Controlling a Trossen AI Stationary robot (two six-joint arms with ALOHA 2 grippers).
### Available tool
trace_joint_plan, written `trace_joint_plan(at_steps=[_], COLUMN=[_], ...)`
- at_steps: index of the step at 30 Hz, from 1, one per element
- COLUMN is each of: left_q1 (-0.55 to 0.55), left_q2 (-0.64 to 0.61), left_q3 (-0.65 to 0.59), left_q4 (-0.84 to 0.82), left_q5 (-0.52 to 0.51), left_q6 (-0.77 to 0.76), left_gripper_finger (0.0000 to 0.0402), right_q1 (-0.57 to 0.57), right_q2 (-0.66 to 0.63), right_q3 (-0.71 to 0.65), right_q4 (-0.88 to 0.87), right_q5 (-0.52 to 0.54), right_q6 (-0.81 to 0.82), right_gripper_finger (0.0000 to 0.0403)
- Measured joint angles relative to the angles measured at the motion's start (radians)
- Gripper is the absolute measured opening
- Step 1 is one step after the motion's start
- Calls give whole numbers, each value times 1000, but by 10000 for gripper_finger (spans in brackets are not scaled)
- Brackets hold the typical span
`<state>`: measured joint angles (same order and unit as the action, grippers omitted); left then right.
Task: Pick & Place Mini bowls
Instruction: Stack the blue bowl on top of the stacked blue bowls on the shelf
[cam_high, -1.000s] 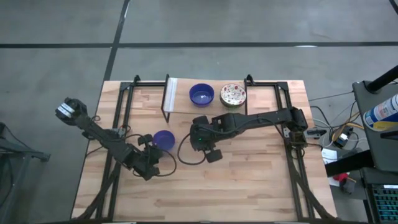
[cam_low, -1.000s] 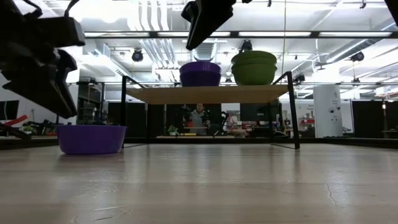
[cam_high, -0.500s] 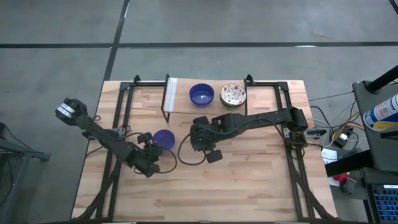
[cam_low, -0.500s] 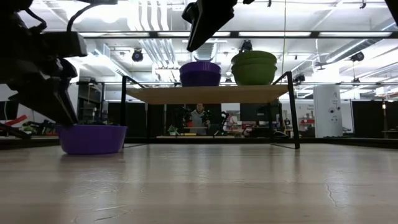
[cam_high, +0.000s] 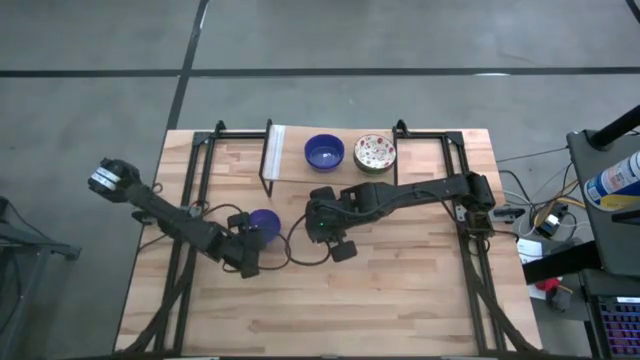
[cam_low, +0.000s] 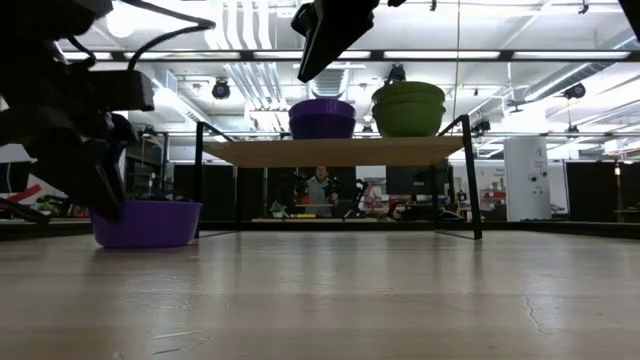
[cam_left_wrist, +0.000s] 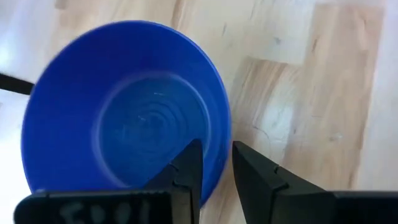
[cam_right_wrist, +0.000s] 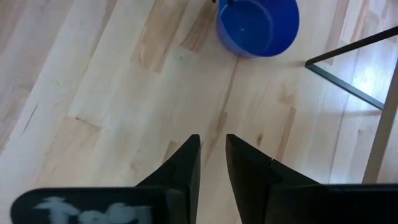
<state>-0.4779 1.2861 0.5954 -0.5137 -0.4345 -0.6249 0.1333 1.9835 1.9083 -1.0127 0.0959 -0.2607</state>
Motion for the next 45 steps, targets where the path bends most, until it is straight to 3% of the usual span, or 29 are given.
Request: trace_joint_plan(at_steps=[4, 8, 10, 16, 30, 41, 45], left_q1=[6, 6, 6, 4, -84, -121, -122], left_q2=[0, 0, 0, 0, 0, 0, 0], left_q3=[-3, -3, -3, 14, 283, 350, 349], left_q4=[9, 19, 26, 47, 218, 284, 328], left_q5=[1, 8, 15, 43, 293, 354, 389], left_q6=[-5, -5, -6, -6, 212, 310, 324], left_gripper_finger=[77, 35, 10, 3, 1, 0, 0], right_q1=[0, 4, 6, 23, 92, 167, 169], right_q2=[0, 0, 0, 0, 0, 0, 0], right_q3=[0, 0, 0, 0, 0, 0, 0], right_q4=[0, 0, -1, 0, 162, 304, 325], right_q5=[-1, -14, -58, -189, -521, -521, -450], right_q6=[0, -1, -9, -33, -80, -116, -101], right_gripper_finger=[80, 82, 80, 69, 86, 132, 151])
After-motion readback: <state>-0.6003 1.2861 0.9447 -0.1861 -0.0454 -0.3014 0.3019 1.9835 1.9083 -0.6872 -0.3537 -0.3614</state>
